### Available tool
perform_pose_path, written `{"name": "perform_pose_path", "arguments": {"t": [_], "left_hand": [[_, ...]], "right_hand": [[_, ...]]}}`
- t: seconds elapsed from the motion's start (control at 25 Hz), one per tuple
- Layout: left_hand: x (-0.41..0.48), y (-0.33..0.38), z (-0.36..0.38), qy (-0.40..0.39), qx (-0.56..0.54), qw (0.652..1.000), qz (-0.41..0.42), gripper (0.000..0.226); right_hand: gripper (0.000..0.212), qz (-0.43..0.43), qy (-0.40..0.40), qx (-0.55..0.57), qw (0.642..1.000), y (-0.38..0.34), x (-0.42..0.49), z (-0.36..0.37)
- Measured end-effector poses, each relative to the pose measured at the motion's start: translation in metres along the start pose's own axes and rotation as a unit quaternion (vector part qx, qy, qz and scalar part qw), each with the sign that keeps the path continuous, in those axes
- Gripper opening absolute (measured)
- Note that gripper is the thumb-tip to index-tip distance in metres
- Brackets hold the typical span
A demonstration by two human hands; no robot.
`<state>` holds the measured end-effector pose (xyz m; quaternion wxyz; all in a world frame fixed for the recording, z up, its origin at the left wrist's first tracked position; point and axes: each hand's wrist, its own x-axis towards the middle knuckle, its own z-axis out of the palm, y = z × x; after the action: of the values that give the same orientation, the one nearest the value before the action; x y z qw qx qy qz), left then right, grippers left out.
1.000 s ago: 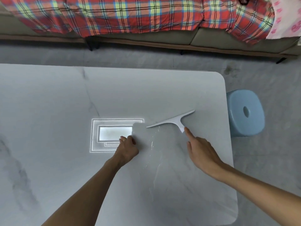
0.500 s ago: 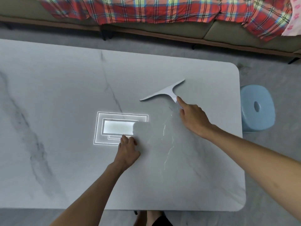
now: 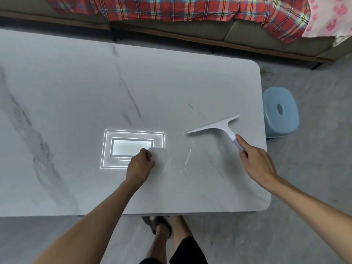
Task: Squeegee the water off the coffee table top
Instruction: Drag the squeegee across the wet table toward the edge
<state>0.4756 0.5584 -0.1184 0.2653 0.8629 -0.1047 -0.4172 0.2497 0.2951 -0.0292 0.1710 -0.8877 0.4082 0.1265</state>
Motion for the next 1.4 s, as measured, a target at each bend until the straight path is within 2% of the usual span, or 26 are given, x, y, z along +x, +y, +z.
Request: {"name": "perform_pose_path", "arguments": {"t": [0.16,0.28,0.44,0.52,0.6,0.68,0.76,0.92,1.04,1.2,1.4], "left_hand": [[-0.022,-0.010,-0.002,0.050,-0.054,0.997,-0.005,0.008],[-0.039,-0.031,-0.012,0.106,-0.067,0.992,-0.028,0.008],[-0.060,-0.076,-0.021,0.188,-0.041,0.978,-0.084,0.022],[-0.067,-0.096,-0.017,0.184,-0.019,0.978,-0.102,0.030],[-0.072,-0.108,-0.007,0.155,-0.014,0.980,-0.122,0.041],[-0.076,-0.112,0.008,0.137,-0.011,0.982,-0.129,0.046],[-0.081,-0.110,0.027,0.125,-0.001,0.984,-0.127,0.044],[-0.088,-0.094,0.069,0.078,0.016,0.991,-0.111,0.048],[-0.094,-0.078,0.097,0.053,0.040,0.994,-0.084,0.042],[-0.100,-0.067,0.115,0.032,0.086,0.993,-0.068,0.043],[-0.109,-0.058,0.123,0.016,0.085,0.994,-0.073,0.043]], "right_hand": [[0.044,-0.064,-0.001,0.001,0.998,-0.006,-0.034,0.006],[0.047,-0.187,-0.051,-0.064,0.979,-0.027,-0.052,0.021],[0.045,-0.408,-0.142,-0.101,0.896,-0.089,-0.071,0.072],[0.044,-0.474,-0.181,-0.134,0.851,-0.125,-0.075,0.101],[0.043,-0.506,-0.194,-0.162,0.825,-0.147,-0.073,0.120],[0.043,-0.505,-0.179,-0.170,0.827,-0.148,-0.068,0.128],[0.043,-0.473,-0.167,-0.155,0.851,-0.130,-0.059,0.126],[0.038,-0.392,-0.139,-0.131,0.900,-0.061,-0.050,0.102],[0.039,-0.337,-0.133,-0.139,0.922,0.006,-0.055,0.080],[0.043,-0.290,-0.124,-0.159,0.935,0.077,-0.066,0.056],[0.042,-0.272,-0.099,-0.200,0.936,0.120,-0.073,0.030]]}}
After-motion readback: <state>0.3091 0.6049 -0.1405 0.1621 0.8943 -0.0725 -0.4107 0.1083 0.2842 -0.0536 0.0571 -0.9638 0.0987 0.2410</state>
